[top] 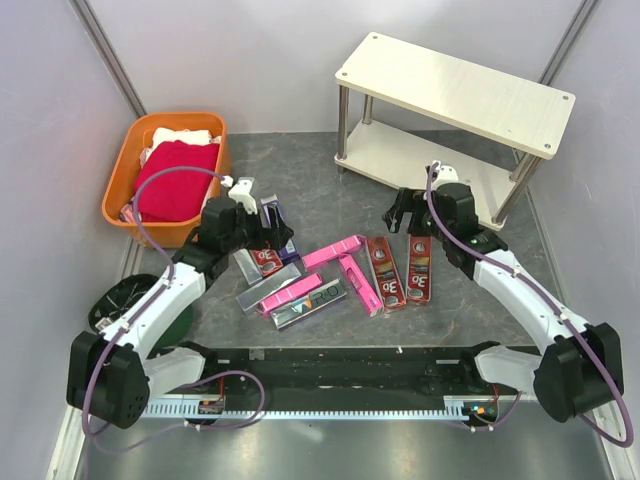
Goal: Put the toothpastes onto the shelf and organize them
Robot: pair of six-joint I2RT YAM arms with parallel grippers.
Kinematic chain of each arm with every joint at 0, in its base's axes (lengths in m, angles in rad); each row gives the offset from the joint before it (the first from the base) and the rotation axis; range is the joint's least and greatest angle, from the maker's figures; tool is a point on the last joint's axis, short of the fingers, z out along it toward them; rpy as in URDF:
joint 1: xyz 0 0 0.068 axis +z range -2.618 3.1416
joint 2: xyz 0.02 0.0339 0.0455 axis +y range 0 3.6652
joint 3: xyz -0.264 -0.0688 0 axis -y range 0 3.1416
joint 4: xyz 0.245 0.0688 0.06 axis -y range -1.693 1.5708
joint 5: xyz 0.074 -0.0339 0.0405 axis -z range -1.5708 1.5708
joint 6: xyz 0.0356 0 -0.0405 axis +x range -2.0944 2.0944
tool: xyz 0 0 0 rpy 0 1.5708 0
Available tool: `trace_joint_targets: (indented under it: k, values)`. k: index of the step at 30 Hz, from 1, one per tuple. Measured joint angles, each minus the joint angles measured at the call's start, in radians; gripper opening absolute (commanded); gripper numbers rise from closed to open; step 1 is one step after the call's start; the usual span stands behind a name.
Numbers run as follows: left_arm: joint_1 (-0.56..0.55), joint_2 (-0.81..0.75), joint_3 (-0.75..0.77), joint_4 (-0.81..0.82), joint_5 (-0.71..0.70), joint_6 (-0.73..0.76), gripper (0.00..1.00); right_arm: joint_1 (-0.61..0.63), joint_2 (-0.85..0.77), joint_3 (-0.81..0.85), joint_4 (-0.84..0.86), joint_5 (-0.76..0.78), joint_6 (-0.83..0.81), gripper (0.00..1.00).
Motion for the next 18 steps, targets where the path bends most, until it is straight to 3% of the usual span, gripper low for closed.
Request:
trace_joint_targets:
  k: [6,13,18]
  values:
    - [0.000,0.043,0.045,-0.041,0.008,-0.016,0.98,0.061,-0.006,0.003,-0.080,0.051,-0.027,0.98]
    - [-0.004,0.116,0.115,-0.069,0.143,-0.003,1.00,0.125,0.006,0.003,-0.121,0.060,-0.032,0.98]
    - [-0.058,0.204,0.192,-0.103,0.159,0.026,1.00,0.128,0.008,0.009,-0.127,0.059,-0.031,0.98]
